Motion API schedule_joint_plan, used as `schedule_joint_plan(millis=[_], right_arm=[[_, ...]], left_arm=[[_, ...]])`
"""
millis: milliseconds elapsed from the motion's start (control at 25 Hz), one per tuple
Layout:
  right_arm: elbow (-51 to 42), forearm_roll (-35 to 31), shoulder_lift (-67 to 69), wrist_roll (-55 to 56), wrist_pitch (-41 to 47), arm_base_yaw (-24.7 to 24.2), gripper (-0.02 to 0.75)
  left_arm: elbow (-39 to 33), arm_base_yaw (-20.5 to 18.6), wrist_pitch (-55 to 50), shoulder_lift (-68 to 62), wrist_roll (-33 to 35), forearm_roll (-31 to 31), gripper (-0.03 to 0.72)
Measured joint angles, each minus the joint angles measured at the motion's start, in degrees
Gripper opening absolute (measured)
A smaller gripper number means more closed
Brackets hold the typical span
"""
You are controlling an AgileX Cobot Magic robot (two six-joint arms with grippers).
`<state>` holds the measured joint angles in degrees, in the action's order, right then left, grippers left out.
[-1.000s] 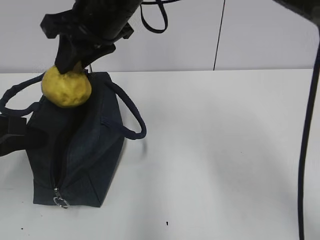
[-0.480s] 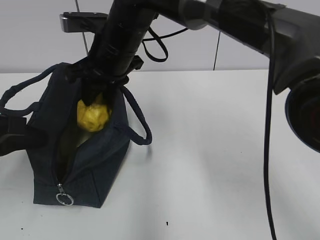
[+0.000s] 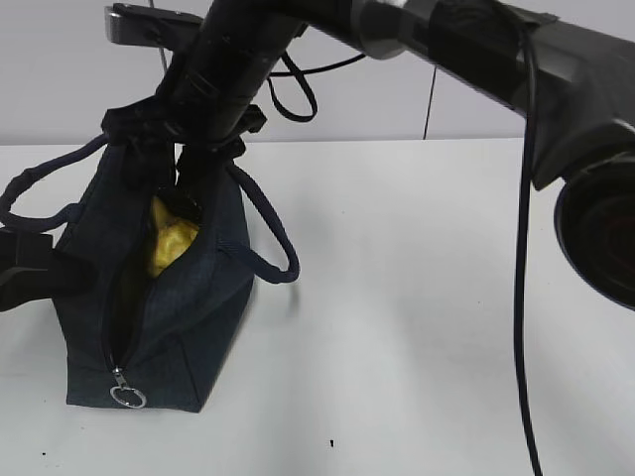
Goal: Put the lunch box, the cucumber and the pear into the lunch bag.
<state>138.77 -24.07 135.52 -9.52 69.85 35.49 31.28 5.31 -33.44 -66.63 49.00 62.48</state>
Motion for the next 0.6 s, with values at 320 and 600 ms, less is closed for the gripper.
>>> schedule_joint_plan(millis=[320,600], right_arm=[[6.82,8.11,-0.49,5.71,1.7,0.0,0.492],[6.56,8.77,-1.71,10.3,1.94,0.0,0.456]], left_arm=[[0.0,0.0,-0.06,0.0,0.0,-0.05,-0.015],[0.0,0.0,-0.06,0.0,0.0,-0.05,-0.015]])
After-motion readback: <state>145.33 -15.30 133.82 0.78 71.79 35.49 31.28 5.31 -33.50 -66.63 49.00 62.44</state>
